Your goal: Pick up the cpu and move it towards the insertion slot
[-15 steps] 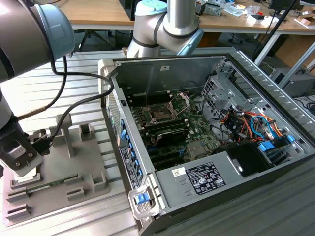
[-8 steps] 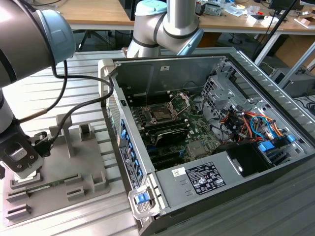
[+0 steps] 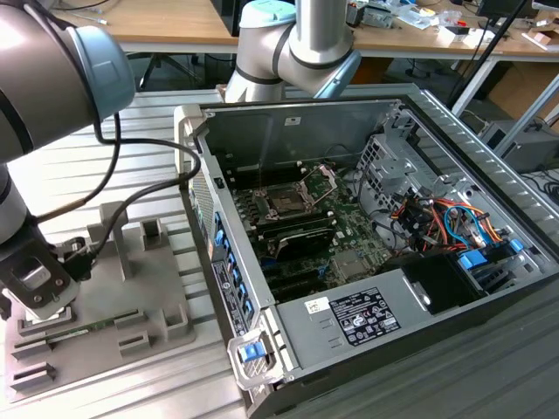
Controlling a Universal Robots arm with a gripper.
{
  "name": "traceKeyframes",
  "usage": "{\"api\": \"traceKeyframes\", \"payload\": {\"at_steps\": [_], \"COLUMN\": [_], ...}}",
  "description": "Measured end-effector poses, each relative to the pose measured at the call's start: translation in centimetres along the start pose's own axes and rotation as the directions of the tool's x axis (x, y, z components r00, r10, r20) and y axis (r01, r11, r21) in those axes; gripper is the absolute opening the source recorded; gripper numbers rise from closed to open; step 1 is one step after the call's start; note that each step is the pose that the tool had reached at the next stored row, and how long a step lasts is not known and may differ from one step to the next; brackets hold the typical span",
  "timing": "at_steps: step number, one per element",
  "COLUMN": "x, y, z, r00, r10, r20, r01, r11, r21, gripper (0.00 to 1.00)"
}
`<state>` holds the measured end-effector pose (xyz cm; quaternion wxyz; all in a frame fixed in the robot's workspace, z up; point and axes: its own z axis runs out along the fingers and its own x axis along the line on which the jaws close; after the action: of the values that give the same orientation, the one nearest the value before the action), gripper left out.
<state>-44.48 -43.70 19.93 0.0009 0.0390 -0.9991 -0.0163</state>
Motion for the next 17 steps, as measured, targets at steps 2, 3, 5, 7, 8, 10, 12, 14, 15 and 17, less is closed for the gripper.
{"api": "traceKeyframes", "payload": {"at_steps": [2, 3, 5, 7, 8, 10, 12, 14, 15, 17], "x": [0.00, 0.00, 0.00, 0.00, 0.00, -0.04, -0.09, -0.10, -0.11, -0.12], "y": [-0.01, -0.01, -0.02, -0.02, 0.00, 0.09, 0.13, 0.15, 0.15, 0.15], "z": [0.24, 0.34, 0.55, 0.81, 0.88, 1.01, 1.10, 1.23, 1.31, 1.40], "r00": [1.0000, 1.0000, 1.0000, 1.0000, 1.0000, 1.0000, 1.0000, 1.0000, 1.0000, 1.0000], "r10": [0.000, 0.000, 0.000, 0.000, 0.000, -0.001, -0.002, -0.003, -0.004, -0.005], "r20": [0.0000, -0.0001, 0.0000, 0.0000, 0.0000, 0.0000, -0.0001, -0.0001, -0.0002, -0.0004], "r01": [0.000, 0.000, 0.000, 0.000, 0.000, 0.001, 0.002, 0.003, 0.004, 0.005], "r11": [1.0000, 1.0000, 1.0000, 1.0000, 1.0000, 1.0000, 1.0000, 1.0000, 1.0000, 1.0000], "r21": [0.0000, 0.0000, 0.0000, 0.0000, 0.0000, 0.0000, 0.0001, 0.0003, 0.0003, 0.0005], "gripper": [0.76, 0.76, 0.76, 0.76, 0.76, 0.76, 0.76, 0.76, 0.76, 0.76]}}
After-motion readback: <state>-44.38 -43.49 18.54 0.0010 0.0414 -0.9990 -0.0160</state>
